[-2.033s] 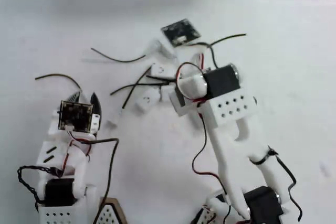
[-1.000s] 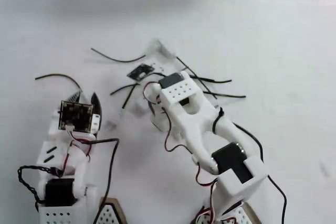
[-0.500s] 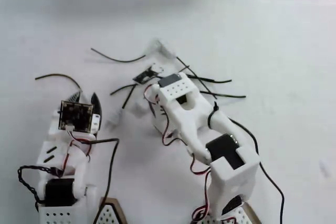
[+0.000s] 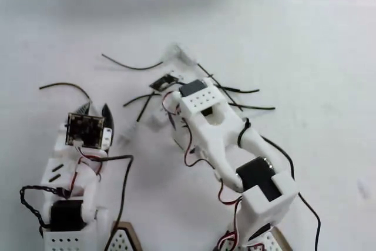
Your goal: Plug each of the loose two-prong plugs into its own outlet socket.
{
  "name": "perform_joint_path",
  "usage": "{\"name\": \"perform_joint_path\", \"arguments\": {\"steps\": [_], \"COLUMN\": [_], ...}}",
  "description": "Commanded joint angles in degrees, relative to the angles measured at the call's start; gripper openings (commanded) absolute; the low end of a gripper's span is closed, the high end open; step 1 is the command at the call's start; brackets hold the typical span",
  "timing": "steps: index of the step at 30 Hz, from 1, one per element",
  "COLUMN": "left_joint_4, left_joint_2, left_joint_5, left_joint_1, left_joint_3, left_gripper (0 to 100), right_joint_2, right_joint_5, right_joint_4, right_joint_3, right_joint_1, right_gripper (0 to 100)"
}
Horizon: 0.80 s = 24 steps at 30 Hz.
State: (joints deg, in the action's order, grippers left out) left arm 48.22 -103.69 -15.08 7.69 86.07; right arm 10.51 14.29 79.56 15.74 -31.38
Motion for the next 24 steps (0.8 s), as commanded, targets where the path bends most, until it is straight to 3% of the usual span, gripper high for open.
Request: {"name": "perform_joint_path", "arguments": {"steps": [1, 5, 24], "left_joint_4": [-0.35, -0.35, -0.35], "left_joint_2": [-0.31, -0.31, -0.31], "left_joint_5": [0.44, 0.44, 0.44], "left_joint_1": [-0.66, -0.66, -0.66], "left_joint_3": [-0.18, -0.18, -0.18], "left_gripper": [14, 14, 14], "right_joint_2": [-2.95, -2.95, 5.05], "right_joint_5": [-0.62, -0.62, -0.62], "right_joint_4": [0.4, 0.4, -0.04], "right_joint_3": [-1.58, -1.58, -5.54], "right_joint_1": [0.48, 0.75, 0.57], "right_gripper": [9.5, 4.7, 4.5]}}
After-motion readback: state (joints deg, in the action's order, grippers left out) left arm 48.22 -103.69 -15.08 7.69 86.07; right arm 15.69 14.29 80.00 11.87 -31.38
